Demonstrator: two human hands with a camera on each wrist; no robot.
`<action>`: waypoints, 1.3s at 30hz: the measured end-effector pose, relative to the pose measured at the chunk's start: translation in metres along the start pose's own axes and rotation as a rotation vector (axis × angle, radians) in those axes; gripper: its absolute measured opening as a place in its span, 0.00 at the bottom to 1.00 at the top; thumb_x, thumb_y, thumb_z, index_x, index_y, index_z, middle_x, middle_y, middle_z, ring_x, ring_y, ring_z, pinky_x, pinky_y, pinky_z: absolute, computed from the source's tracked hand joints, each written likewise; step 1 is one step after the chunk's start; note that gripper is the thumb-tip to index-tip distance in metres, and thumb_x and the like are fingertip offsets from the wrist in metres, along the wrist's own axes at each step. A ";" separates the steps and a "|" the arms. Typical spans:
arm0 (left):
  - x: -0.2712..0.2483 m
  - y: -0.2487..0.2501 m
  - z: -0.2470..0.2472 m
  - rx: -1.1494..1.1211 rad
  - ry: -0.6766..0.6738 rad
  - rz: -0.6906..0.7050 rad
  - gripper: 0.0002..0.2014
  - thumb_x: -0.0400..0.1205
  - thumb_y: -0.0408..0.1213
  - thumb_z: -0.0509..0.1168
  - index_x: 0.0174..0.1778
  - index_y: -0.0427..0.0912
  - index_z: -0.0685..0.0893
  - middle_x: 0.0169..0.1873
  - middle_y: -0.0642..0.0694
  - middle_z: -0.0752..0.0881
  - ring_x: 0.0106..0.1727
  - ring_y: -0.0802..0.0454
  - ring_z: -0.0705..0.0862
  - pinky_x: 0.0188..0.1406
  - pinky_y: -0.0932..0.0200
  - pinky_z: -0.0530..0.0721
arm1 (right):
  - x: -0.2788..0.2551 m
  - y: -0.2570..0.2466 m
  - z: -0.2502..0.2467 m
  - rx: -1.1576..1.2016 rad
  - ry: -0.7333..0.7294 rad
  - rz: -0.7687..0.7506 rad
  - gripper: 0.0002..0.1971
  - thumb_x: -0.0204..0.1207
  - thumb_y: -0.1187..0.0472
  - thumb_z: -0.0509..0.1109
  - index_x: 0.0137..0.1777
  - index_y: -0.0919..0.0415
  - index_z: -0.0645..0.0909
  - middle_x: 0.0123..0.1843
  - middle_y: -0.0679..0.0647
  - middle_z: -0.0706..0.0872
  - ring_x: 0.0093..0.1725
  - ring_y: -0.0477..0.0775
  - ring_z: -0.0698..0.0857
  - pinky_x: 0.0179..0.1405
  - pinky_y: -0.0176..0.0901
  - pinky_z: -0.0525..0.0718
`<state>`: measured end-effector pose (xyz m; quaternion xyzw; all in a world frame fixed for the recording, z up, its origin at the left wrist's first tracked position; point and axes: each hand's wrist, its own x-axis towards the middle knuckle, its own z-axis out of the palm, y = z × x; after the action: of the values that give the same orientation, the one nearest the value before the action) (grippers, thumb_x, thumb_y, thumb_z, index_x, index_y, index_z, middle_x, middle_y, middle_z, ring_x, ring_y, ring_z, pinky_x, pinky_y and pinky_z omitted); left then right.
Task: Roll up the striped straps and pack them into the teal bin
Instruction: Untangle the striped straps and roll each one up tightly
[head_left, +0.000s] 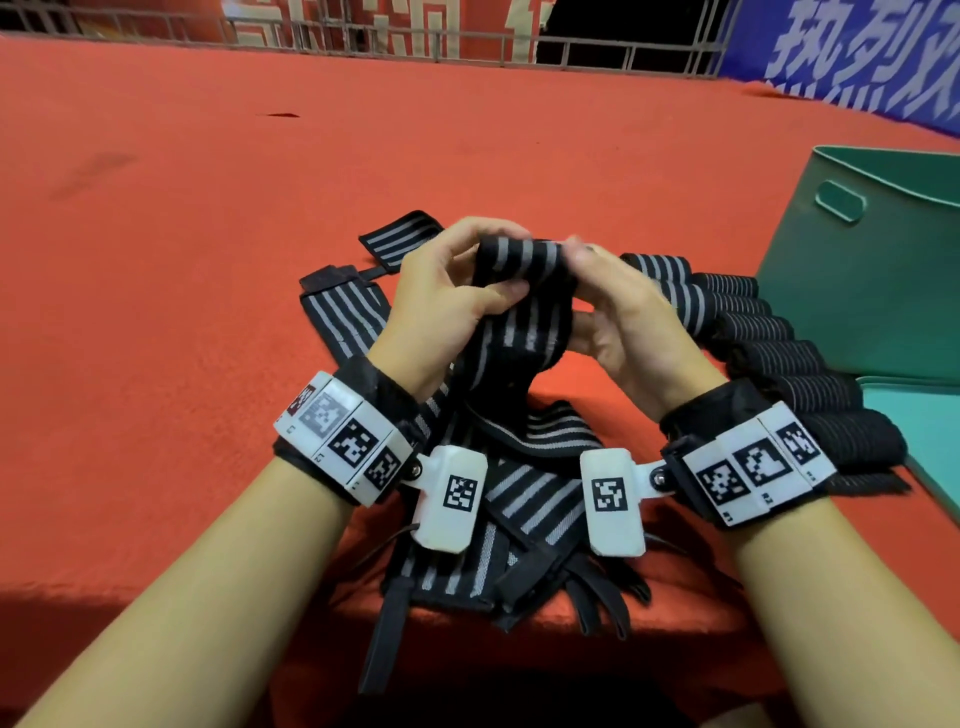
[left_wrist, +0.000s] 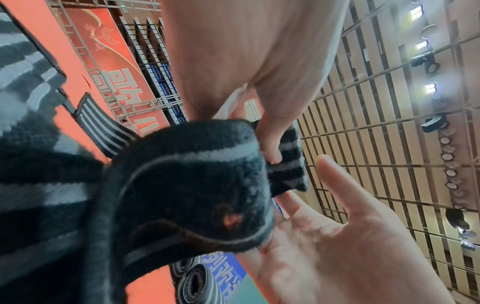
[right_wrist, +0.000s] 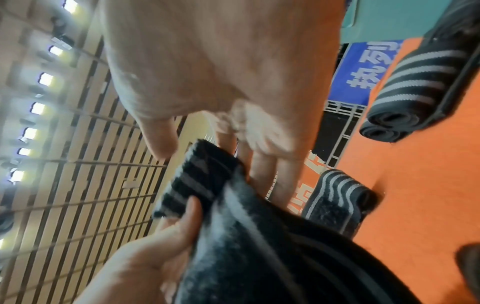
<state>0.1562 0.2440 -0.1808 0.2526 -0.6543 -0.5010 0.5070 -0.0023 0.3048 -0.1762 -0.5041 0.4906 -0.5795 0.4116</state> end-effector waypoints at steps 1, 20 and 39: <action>0.000 -0.002 -0.001 -0.011 0.001 -0.010 0.17 0.77 0.18 0.72 0.53 0.45 0.88 0.46 0.52 0.89 0.51 0.55 0.88 0.53 0.52 0.89 | 0.000 -0.002 0.000 0.029 -0.014 0.045 0.21 0.88 0.41 0.61 0.66 0.54 0.86 0.60 0.54 0.92 0.59 0.58 0.92 0.61 0.59 0.89; 0.003 0.000 0.002 -0.062 -0.210 -0.283 0.16 0.87 0.33 0.64 0.71 0.36 0.80 0.56 0.41 0.91 0.53 0.50 0.91 0.51 0.57 0.87 | 0.005 0.008 -0.004 0.129 0.079 -0.099 0.17 0.81 0.67 0.74 0.69 0.61 0.84 0.55 0.54 0.93 0.60 0.53 0.91 0.60 0.45 0.88; 0.003 -0.012 -0.001 0.070 -0.174 -0.176 0.17 0.90 0.41 0.64 0.72 0.41 0.71 0.61 0.48 0.86 0.65 0.56 0.86 0.69 0.52 0.84 | 0.005 0.019 -0.002 -0.142 0.047 -0.215 0.14 0.82 0.63 0.73 0.65 0.54 0.79 0.60 0.56 0.90 0.62 0.55 0.89 0.62 0.59 0.88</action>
<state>0.1539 0.2371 -0.1902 0.2824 -0.6883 -0.5403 0.3932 -0.0058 0.2965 -0.1936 -0.5681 0.4830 -0.5957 0.2986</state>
